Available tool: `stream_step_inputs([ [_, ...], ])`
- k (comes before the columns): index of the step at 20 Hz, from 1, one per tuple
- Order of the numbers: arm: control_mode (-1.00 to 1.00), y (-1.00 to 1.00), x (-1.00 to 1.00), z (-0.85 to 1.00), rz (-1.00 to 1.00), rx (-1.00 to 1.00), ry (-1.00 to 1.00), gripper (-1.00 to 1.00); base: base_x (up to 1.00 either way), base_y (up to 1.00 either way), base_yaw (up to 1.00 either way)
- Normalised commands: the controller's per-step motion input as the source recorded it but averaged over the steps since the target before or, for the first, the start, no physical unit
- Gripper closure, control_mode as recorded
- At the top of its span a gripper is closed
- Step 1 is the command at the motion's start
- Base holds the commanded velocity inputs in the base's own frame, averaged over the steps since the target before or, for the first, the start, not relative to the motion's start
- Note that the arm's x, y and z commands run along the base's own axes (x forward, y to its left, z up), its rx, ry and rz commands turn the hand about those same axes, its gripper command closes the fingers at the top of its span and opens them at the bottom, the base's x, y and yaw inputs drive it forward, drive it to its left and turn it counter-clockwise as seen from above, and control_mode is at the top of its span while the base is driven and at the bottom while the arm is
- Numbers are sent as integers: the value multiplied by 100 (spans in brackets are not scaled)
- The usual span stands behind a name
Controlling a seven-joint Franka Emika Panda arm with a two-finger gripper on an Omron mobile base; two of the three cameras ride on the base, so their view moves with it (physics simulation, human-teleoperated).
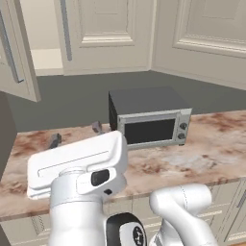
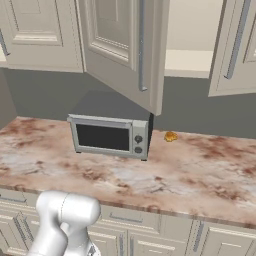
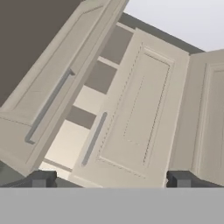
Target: Close all open cabinet doors.
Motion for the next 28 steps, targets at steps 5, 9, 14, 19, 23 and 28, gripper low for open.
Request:
stream_step_inputs([
  [5, -100, 16, 1, -14, 5, 0, -15, -100, 0, 0, 0],
  [9, -100, 21, 3, -3, 4, 0, -11, -100, 0, 0, 0],
  [14, -100, 21, 3, 0, 3, 0, -1, -100, 0, 0, 0],
  [19, -100, 2, 37, 0, 0, 2, -1, -100, 0, 0, 0],
  [23, -100, 2, 54, 0, 0, 2, 0, -100, 0, 0, 0],
  [28, -100, 30, 43, -4, 0, 0, 0, -100, 0, 0, 0],
])
